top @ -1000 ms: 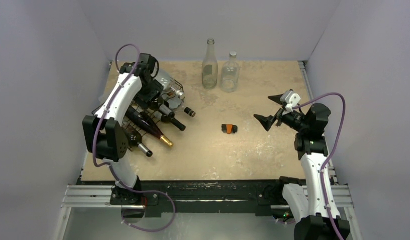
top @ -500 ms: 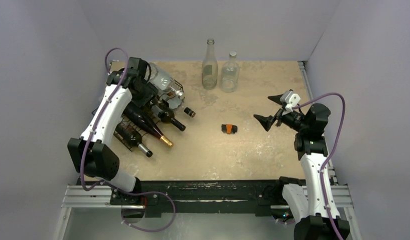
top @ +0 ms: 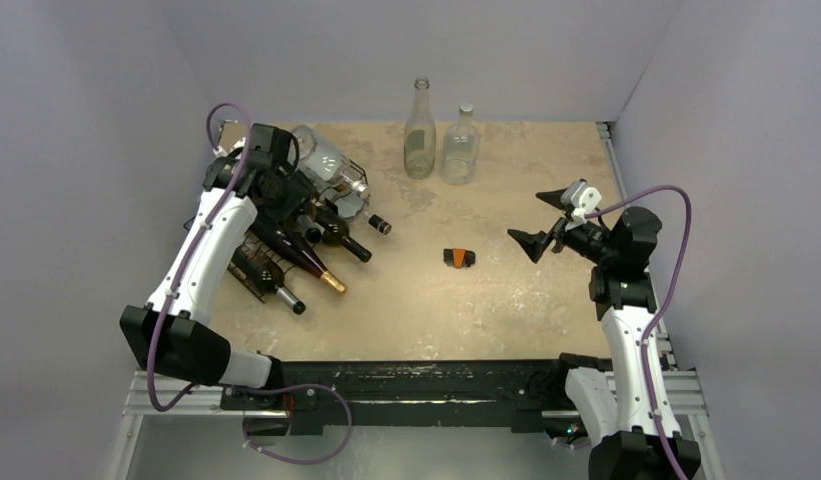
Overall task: Take the wine bottle off the wine rack
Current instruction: Pick up the wine bottle from the wine rack.
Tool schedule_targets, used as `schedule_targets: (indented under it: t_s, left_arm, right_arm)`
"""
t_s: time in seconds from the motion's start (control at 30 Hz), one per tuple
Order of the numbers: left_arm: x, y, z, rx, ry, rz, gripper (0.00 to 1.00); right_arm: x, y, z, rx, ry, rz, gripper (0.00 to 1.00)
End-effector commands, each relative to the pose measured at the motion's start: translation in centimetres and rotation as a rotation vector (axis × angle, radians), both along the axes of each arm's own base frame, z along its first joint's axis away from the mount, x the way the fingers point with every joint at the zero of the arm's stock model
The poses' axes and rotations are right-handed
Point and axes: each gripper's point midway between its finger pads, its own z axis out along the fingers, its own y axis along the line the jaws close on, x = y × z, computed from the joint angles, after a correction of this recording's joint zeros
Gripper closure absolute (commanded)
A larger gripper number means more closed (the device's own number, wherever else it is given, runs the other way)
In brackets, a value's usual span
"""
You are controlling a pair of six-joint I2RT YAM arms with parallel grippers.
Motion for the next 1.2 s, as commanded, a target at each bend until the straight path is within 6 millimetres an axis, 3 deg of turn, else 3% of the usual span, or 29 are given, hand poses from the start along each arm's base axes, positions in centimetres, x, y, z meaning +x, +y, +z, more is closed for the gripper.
schedule_targets:
  t_s: [0.0, 0.57, 1.17]
  left_arm:
    - [0.7, -1.0, 3.7, -0.003, -0.158, -0.047, 1.00]
    - [-1.3, -4.1, 5.1, -0.017, -0.196, -0.108, 1.00]
    - [-5.9, -6.9, 6.2, -0.112, -0.200, -0.230, 1.00]
  right_arm:
    - [-0.4, 0.3, 0.6, 0.008, -0.019, 0.025, 0.01]
    - [-0.5, 0.4, 0.7, 0.015, -0.013, 0.028, 0.01]
    - [-0.5, 0.5, 0.6, 0.017, -0.009, 0.030, 0.01]
